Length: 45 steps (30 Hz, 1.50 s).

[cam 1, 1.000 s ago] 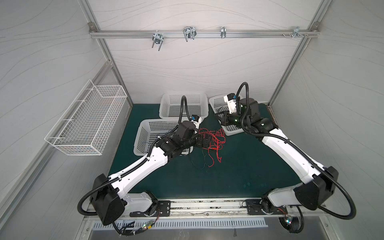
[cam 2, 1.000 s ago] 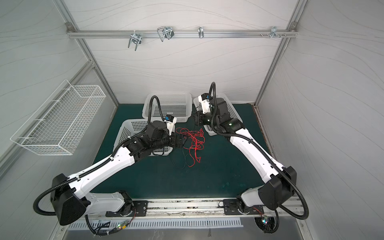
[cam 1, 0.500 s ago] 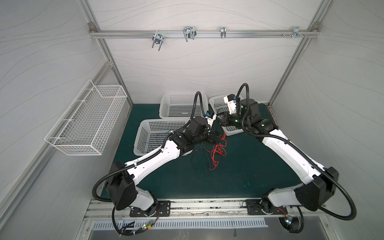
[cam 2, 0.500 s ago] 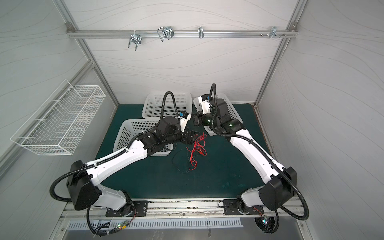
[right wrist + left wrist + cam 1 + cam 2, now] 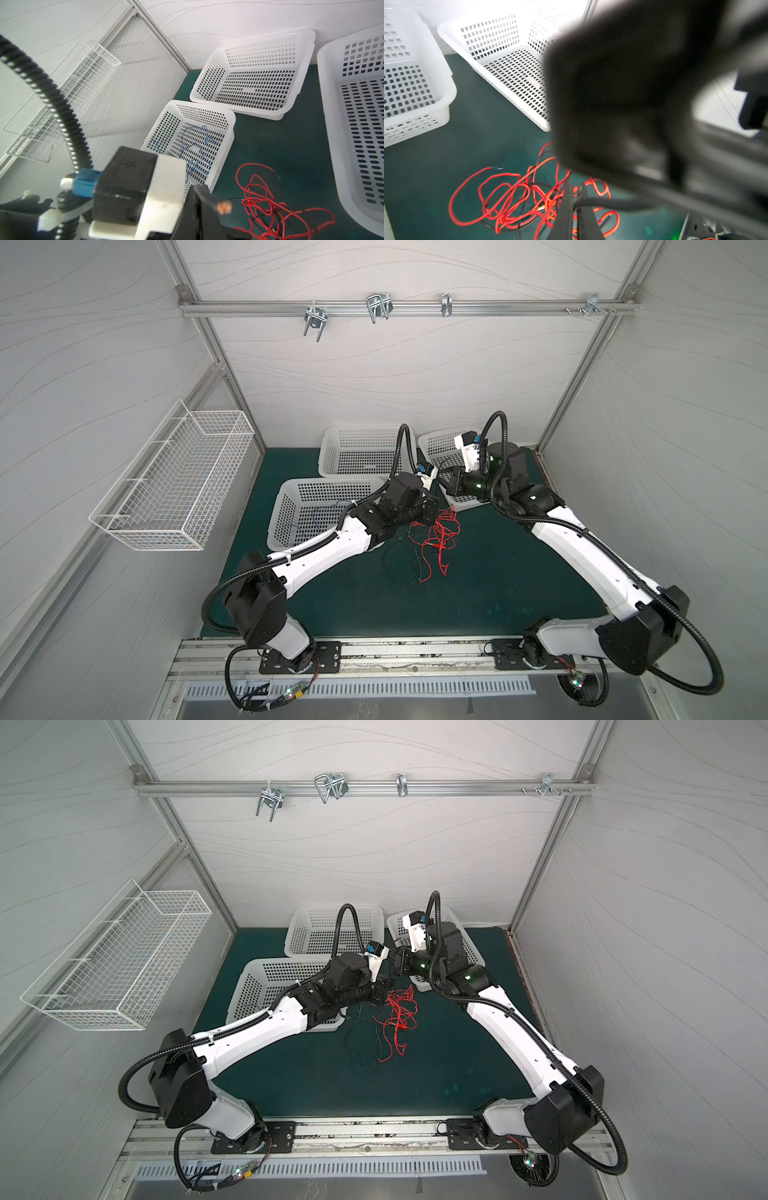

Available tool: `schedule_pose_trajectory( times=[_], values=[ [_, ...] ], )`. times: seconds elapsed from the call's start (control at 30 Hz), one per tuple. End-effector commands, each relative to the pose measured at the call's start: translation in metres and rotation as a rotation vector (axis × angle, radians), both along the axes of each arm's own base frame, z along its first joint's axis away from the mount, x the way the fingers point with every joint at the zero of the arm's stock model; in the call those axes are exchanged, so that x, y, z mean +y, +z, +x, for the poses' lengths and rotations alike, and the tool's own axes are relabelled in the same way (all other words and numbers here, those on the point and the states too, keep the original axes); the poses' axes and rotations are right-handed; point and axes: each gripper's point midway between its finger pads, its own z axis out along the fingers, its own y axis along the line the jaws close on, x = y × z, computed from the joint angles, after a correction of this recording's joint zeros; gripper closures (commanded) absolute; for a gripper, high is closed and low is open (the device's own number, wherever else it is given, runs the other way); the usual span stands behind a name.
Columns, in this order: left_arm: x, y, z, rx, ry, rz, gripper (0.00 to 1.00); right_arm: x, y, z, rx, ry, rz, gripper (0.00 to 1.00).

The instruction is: Untangle the cables

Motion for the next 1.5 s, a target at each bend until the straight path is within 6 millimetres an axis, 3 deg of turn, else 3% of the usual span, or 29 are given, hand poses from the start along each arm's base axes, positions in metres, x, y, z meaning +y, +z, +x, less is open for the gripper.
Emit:
schedule_pose_trajectory(
  times=[0.0, 0.07, 0.2, 0.3, 0.53, 0.67, 0.8, 1.13, 1.27, 1.47],
  values=[
    [-0.009, 0.036, 0.01, -0.07, 0.019, -0.081, 1.0, -0.006, 0.01, -0.004, -0.025, -0.011, 0.025, 1.0],
    [-0.007, 0.036, 0.012, -0.071, 0.034, -0.078, 1.0, -0.01, 0.005, -0.003, -0.017, -0.026, 0.015, 1.0],
    [-0.003, 0.037, 0.018, -0.068, 0.081, -0.062, 1.0, -0.025, -0.014, -0.003, 0.003, -0.094, -0.042, 0.65],
    [-0.004, 0.041, 0.019, -0.065, 0.08, -0.067, 1.0, -0.043, -0.029, -0.008, 0.013, -0.151, -0.091, 0.45],
    [-0.005, 0.039, 0.018, -0.046, 0.08, -0.064, 1.0, -0.08, -0.056, -0.029, 0.036, -0.24, -0.131, 0.35],
    [-0.008, 0.04, 0.015, -0.034, 0.058, -0.072, 1.0, -0.09, -0.086, -0.034, 0.096, -0.267, -0.156, 0.32],
    [-0.01, 0.042, 0.013, -0.028, 0.043, -0.084, 1.0, -0.085, -0.112, -0.029, 0.15, -0.258, -0.17, 0.32],
    [-0.014, 0.056, 0.007, -0.024, 0.007, -0.112, 1.0, -0.053, -0.15, -0.002, 0.227, -0.182, -0.143, 0.35],
    [-0.011, 0.063, 0.008, -0.036, 0.015, -0.103, 1.0, -0.044, -0.163, 0.0, 0.271, -0.158, -0.133, 0.51],
    [-0.005, 0.073, 0.012, -0.061, 0.046, -0.076, 1.0, -0.047, -0.175, -0.004, 0.287, -0.168, -0.14, 0.87]
  ],
)
